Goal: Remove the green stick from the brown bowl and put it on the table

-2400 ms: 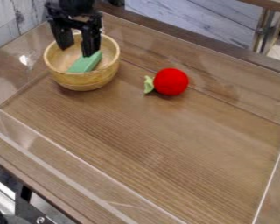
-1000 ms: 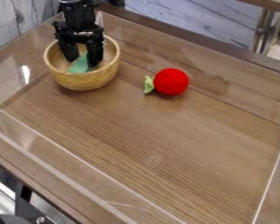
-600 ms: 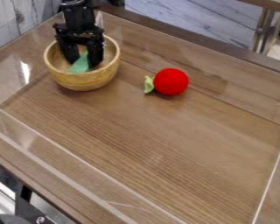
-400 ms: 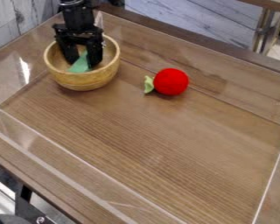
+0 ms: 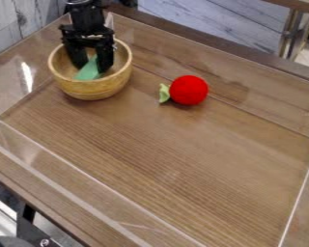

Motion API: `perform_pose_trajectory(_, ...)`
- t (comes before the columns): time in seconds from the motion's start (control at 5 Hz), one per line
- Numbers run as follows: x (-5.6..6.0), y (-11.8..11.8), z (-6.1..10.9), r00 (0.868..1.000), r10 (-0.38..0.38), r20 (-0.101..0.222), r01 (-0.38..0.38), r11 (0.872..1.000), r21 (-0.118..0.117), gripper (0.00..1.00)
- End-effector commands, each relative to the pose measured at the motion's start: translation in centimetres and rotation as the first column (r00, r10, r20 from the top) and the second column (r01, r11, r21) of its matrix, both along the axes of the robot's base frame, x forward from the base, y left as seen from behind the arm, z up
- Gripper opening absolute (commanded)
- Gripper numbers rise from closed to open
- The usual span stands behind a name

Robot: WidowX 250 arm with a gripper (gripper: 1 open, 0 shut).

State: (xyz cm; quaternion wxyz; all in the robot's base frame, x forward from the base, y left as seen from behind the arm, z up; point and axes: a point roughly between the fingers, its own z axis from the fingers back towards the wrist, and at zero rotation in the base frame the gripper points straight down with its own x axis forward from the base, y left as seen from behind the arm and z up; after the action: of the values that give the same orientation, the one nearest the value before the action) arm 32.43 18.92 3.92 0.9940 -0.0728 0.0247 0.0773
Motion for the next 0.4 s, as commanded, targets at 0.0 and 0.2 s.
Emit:
perform_pose_trajectory(0.0,0.5,0.8,1.8,0.999,0.003,0.052,-0.004,1.0,0.027,0.0)
perform_pose_trajectory(0.2,0.5,0.7,3.4,0.997,0.014,0.082,-0.016,1.0,0.025,0.0)
